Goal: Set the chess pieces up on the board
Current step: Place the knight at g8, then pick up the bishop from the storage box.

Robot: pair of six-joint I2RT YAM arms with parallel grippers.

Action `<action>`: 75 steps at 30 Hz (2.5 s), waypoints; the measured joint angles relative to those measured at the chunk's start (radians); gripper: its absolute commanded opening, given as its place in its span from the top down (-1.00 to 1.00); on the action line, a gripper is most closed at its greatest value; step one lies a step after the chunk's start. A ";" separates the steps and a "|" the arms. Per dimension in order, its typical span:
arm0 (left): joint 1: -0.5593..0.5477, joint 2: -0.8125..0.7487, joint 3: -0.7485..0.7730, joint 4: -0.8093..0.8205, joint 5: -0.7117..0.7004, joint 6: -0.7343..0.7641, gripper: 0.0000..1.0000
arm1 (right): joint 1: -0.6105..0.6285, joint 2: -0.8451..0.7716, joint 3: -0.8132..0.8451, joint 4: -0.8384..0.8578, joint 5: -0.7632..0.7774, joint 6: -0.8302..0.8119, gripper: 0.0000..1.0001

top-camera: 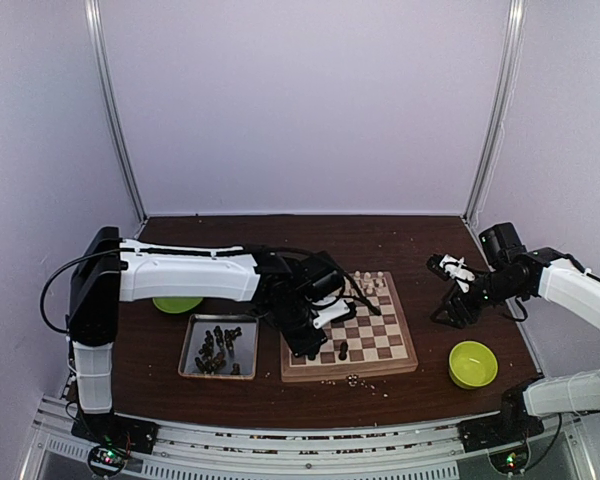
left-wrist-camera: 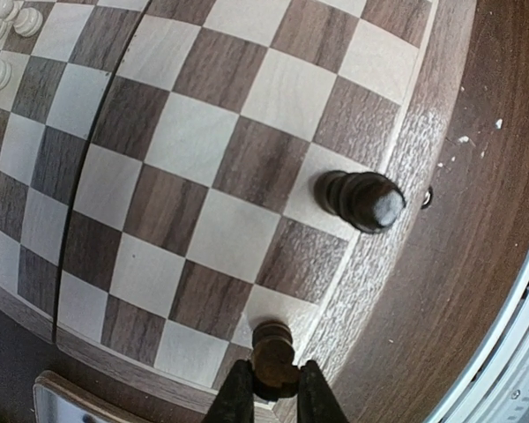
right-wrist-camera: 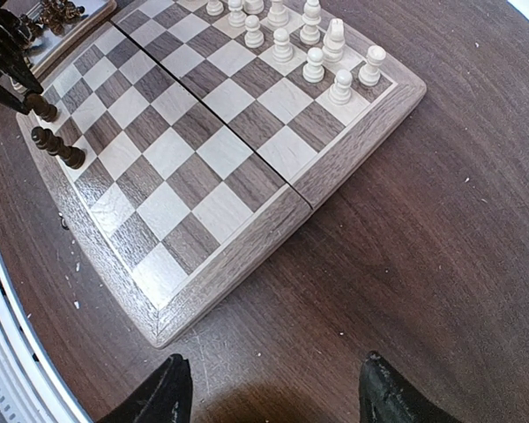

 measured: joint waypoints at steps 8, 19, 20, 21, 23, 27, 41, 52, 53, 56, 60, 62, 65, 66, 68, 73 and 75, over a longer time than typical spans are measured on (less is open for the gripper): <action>-0.003 0.012 0.000 0.001 0.000 0.000 0.58 | 0.000 0.000 0.000 0.000 0.000 -0.002 -0.30; -0.013 0.016 0.000 0.000 -0.006 0.001 0.21 | 0.000 0.000 0.000 0.000 0.002 -0.005 -0.30; -0.013 0.014 0.000 0.000 -0.011 0.000 0.19 | 0.000 0.000 0.000 0.000 0.003 -0.005 -0.31; -0.013 0.010 0.000 -0.004 -0.019 0.000 0.17 | 0.000 0.000 0.000 0.000 0.004 -0.005 -0.30; -0.013 -0.012 0.000 -0.021 -0.040 0.000 0.13 | 0.000 0.000 0.000 0.000 0.005 -0.005 -0.31; -0.012 -0.126 -0.011 -0.057 -0.121 -0.011 0.08 | 0.000 0.000 0.000 -0.001 0.008 -0.005 -0.31; 0.259 -0.602 -0.382 -0.146 -0.333 -0.214 0.28 | 0.004 0.011 0.000 -0.004 0.015 -0.005 -0.32; 0.298 -0.678 -0.620 -0.097 -0.194 -0.252 0.44 | 0.005 0.011 0.000 -0.004 0.022 -0.005 -0.31; 0.298 -0.671 -0.623 -0.085 -0.178 -0.251 0.44 | 0.005 0.011 0.000 -0.004 0.023 -0.005 -0.31; 0.298 -0.637 -0.623 -0.042 -0.137 -0.244 0.44 | 0.005 0.011 0.000 -0.004 0.025 -0.005 -0.31; 0.295 -0.583 -0.623 0.003 -0.102 -0.232 0.43 | 0.004 0.012 0.000 -0.004 0.027 -0.005 -0.31; 0.292 -0.562 -0.620 0.016 -0.093 -0.226 0.42 | 0.005 0.012 0.000 -0.004 0.027 -0.005 -0.31; 0.289 -0.527 -0.607 0.029 -0.093 -0.222 0.40 | 0.005 0.014 0.000 -0.004 0.028 -0.005 -0.32; 0.288 -0.512 -0.598 0.032 -0.093 -0.222 0.40 | 0.005 0.016 0.000 -0.004 0.029 -0.005 -0.32; 0.288 -0.486 -0.583 0.036 -0.097 -0.222 0.39 | 0.005 0.017 0.000 -0.004 0.029 -0.005 -0.32; 0.288 -0.417 -0.539 0.040 -0.108 -0.223 0.38 | 0.005 0.019 0.000 -0.004 0.029 -0.006 -0.32; 0.288 -0.391 -0.521 0.039 -0.117 -0.223 0.36 | 0.005 0.020 0.000 -0.005 0.029 -0.008 -0.32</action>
